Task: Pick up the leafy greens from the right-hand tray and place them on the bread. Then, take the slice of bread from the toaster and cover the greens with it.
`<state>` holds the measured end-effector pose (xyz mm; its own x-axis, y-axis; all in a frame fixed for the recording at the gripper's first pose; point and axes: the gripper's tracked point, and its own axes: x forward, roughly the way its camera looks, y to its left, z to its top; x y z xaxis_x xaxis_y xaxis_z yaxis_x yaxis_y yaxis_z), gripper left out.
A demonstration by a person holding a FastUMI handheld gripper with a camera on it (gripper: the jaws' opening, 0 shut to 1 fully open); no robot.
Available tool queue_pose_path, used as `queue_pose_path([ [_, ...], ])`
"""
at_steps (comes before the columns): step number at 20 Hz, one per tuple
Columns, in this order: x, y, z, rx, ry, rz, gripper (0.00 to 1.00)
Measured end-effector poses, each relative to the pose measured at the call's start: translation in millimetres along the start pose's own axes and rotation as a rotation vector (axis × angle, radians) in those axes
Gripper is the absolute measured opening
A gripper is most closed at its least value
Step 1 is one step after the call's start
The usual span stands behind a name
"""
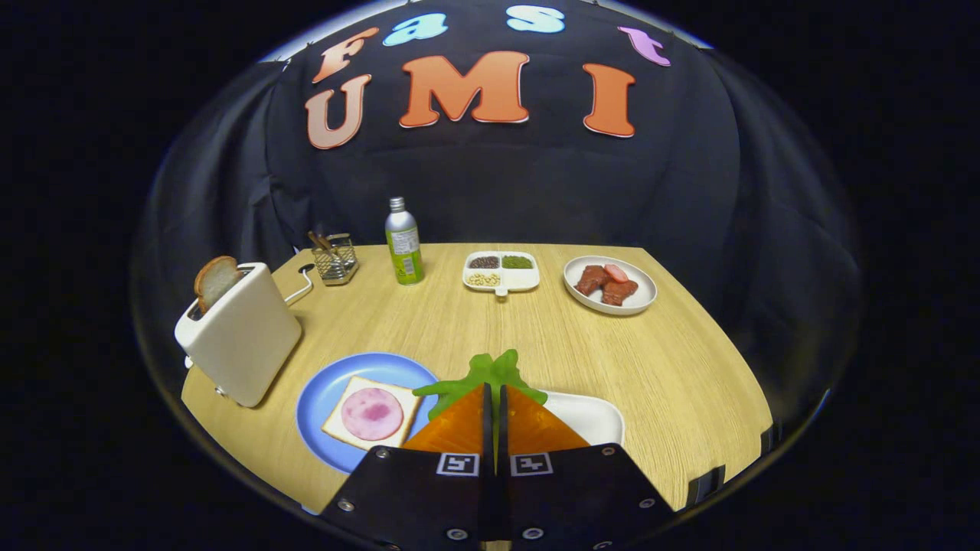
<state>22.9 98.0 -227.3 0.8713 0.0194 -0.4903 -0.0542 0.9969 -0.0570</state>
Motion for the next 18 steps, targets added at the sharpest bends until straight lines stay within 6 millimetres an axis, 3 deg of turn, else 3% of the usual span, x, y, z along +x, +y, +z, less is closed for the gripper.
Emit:
queue_pose_path([
  [10, 0, 97, 10, -0.061, -0.01, 0.113, 0.01],
  [14, 7, 117, 3, -0.065, 0.007, 0.126, 0.01],
  [18, 17, 123, -13, -0.081, 0.043, 0.115, 0.01],
])
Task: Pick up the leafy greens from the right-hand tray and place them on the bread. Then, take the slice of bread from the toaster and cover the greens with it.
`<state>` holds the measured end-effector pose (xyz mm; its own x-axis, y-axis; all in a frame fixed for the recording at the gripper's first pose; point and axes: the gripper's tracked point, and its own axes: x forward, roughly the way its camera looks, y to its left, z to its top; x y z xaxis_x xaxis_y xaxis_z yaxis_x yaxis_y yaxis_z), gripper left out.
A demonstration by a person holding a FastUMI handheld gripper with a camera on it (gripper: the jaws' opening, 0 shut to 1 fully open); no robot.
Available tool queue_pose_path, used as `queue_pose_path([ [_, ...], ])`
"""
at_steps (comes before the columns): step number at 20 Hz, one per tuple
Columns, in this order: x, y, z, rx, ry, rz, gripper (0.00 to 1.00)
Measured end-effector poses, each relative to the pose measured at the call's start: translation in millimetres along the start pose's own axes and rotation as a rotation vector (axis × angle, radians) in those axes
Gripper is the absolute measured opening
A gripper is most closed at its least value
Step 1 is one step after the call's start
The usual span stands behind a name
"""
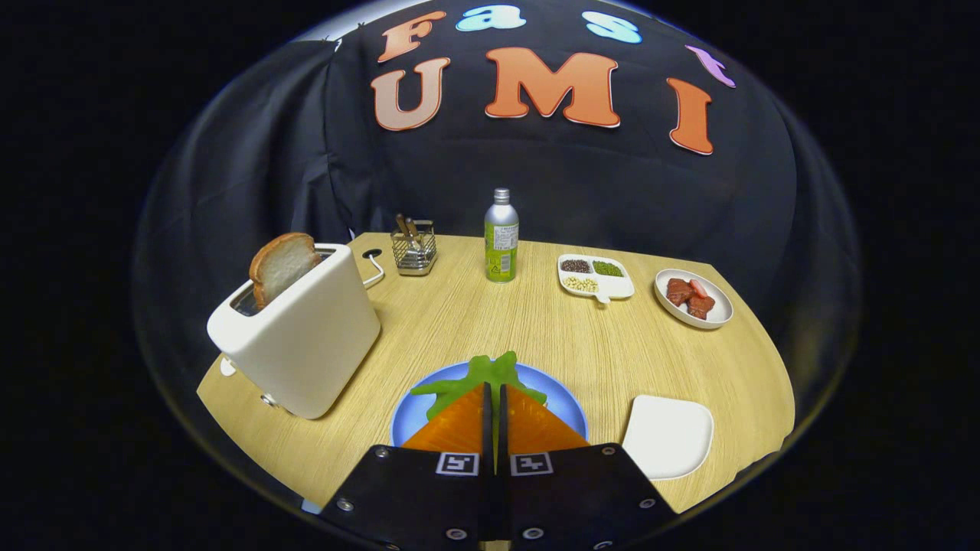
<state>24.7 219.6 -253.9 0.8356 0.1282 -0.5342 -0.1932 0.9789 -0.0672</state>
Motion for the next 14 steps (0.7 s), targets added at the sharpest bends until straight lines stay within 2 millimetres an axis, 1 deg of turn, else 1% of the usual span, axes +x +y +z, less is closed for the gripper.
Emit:
queue_pose_path([
  [4, 9, 5, -13, -0.001, 0.029, 0.006, 0.01],
  [8, 16, 0, -24, -0.022, 0.057, -0.022, 0.03],
  [10, 17, -2, -27, -0.021, 0.066, -0.03, 0.03],
  [11, 16, -1, -25, -0.018, 0.061, -0.024, 0.07],
  [12, 16, -2, -21, -0.015, 0.051, -0.024, 0.08],
  [13, 16, -3, -20, -0.018, 0.048, -0.032, 0.13],
  [14, 13, -4, -18, -0.02, 0.045, -0.038, 0.2],
])
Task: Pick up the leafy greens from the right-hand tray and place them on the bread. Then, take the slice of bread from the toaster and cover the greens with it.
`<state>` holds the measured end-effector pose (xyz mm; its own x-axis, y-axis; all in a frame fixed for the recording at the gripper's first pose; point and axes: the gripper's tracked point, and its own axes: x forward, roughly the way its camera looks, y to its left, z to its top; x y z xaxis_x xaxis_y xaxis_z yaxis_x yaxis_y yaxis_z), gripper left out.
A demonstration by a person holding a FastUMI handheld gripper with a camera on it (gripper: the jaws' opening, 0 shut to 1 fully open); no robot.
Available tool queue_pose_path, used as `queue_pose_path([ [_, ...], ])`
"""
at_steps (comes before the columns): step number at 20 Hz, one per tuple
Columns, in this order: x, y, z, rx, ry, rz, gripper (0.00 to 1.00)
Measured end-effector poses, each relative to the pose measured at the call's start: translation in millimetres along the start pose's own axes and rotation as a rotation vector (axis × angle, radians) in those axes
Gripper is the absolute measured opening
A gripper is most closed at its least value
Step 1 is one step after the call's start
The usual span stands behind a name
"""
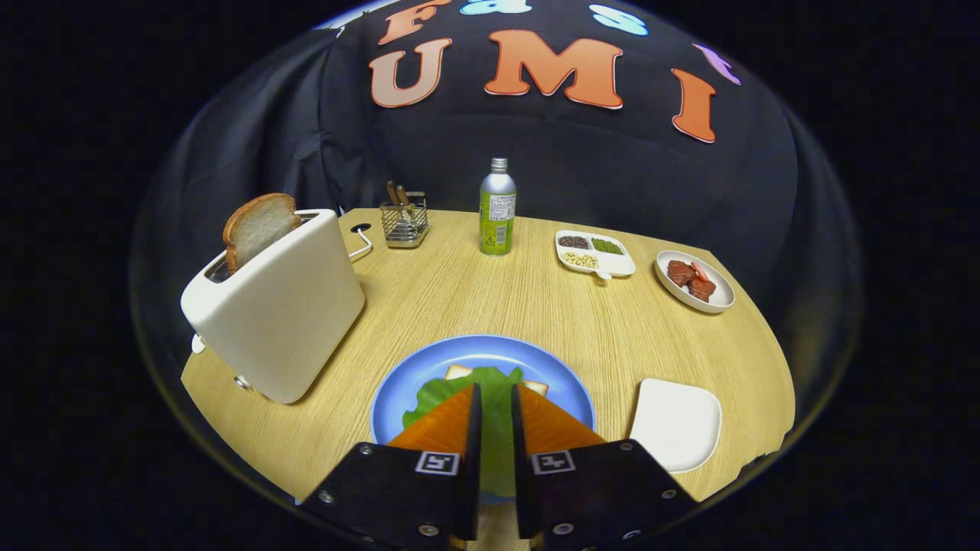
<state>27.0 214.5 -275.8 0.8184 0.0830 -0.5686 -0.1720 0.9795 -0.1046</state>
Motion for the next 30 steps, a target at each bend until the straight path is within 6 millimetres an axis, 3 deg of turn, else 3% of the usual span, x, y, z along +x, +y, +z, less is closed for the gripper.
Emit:
queue_pose_path([
  [3, -7, 0, 15, 0.017, -0.025, -0.027, 0.57],
  [6, -13, 4, 38, 0.028, -0.068, -0.05, 0.84],
  [7, -15, 7, 47, 0.024, -0.083, -0.056, 0.98],
  [12, -26, 39, 98, 0.032, -0.149, -0.049, 0.99],
  [17, -37, 89, 153, 0.035, -0.228, 0.006, 0.98],
  [21, -46, 133, 183, 0.011, -0.276, 0.057, 0.98],
  [25, -44, 171, 192, -0.022, -0.283, 0.105, 0.98],
  [30, -30, 199, 178, -0.038, -0.244, 0.129, 0.98],
])
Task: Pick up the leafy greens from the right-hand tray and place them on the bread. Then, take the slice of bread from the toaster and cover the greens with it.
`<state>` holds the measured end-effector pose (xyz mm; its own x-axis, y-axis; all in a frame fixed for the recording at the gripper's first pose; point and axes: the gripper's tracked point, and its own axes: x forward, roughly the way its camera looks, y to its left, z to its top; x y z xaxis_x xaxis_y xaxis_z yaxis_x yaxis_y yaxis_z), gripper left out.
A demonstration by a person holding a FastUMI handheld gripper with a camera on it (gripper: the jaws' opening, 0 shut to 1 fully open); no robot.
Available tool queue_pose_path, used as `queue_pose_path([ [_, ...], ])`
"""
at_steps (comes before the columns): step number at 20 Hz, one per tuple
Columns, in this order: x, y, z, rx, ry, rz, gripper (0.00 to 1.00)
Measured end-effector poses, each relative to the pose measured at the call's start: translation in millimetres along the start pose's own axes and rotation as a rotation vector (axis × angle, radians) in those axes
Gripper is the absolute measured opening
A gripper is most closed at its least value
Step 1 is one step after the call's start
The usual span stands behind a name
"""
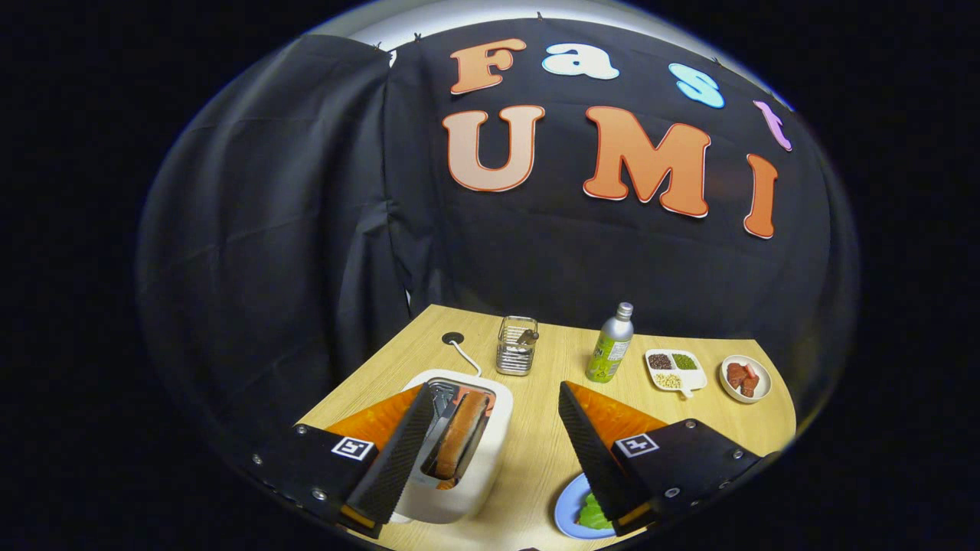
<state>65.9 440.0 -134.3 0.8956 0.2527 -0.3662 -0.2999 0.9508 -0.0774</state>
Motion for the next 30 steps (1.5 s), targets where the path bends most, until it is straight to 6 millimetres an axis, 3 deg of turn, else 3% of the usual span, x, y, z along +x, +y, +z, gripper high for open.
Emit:
queue_pose_path([
  [6, 17, 16, -26, 0.009, 0.073, 0.008, 0.98],
  [10, 21, 26, -36, 0.009, 0.108, 0.014, 0.72],
  [14, 23, 24, -35, 0.003, 0.11, -0.002, 0.39],
  [15, 23, 27, -35, 0.009, 0.113, 0.002, 0.26],
  [17, 20, 25, -35, 0.008, 0.119, -0.003, 0.12],
  [20, 16, 28, -30, 0.025, 0.11, -0.002, 0.06],
  [30, -7, 20, 19, 0.067, 0.019, 0.012, 0.05],
])
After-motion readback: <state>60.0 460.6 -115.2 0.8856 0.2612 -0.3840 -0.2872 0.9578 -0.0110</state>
